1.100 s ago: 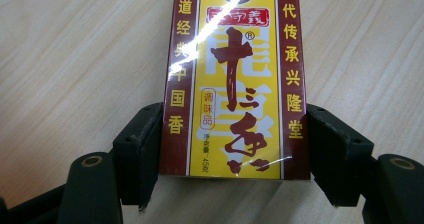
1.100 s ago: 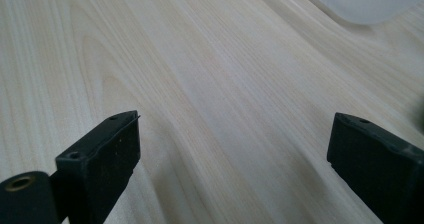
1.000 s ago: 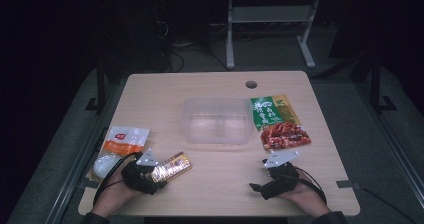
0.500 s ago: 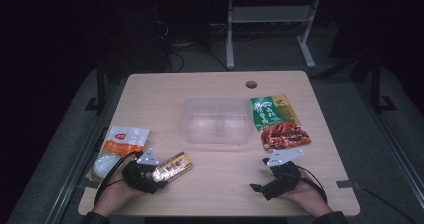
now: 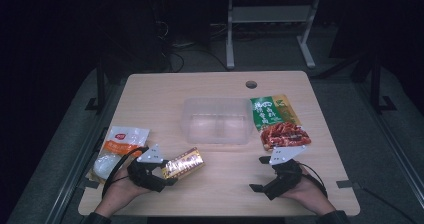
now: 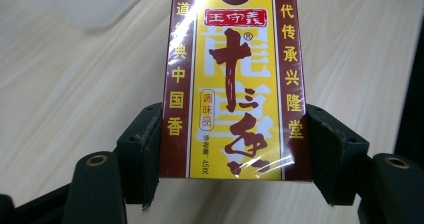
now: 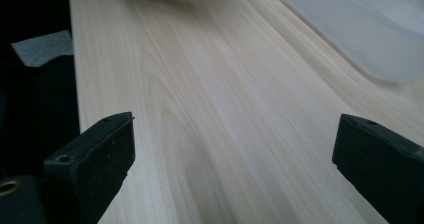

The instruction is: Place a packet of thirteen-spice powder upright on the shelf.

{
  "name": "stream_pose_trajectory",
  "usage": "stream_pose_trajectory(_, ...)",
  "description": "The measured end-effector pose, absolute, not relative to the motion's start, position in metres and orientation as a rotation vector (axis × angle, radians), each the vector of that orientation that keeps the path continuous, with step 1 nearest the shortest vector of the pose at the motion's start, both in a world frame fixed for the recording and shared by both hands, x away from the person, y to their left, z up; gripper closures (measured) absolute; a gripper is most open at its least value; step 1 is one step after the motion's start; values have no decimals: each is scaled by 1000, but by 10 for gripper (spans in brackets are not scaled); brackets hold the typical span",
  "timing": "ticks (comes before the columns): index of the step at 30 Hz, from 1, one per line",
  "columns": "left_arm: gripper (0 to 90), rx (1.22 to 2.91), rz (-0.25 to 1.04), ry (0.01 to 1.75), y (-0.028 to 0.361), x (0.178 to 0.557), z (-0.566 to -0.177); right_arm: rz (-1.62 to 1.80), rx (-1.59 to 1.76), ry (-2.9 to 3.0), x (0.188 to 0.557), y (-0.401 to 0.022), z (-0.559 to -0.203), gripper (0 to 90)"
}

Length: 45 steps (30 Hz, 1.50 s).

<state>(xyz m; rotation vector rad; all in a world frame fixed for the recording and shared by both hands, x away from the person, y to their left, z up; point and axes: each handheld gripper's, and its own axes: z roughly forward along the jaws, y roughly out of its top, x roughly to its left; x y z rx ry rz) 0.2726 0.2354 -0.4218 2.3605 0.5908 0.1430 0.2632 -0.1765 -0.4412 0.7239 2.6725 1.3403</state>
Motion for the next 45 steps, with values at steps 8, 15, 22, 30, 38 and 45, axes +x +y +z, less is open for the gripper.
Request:
stream_pose_trajectory(8,319,2322,123,504,208,281,-412,1456,600,2677,273,-168,-423,49)
stream_pose_trajectory(15,319,2333,109,411,185,285,-412,1528,500,2670,286,-156,-409,50)
stream_pose_trajectory(22,319,2324,88,329,172,282,-413,1591,400,2701,297,-148,-403,52)
stream_pose_trajectory(30,320,2299,83,224,160,280,-410,1620,285,2751,305,-133,-404,56)
stream_pose_trajectory(38,320,2264,55,187,163,276,-407,1598,224,2796,306,-121,-409,133)
stream_pose_trajectory(45,319,2252,52,176,163,277,-408,1596,187,2782,304,-122,-407,243)
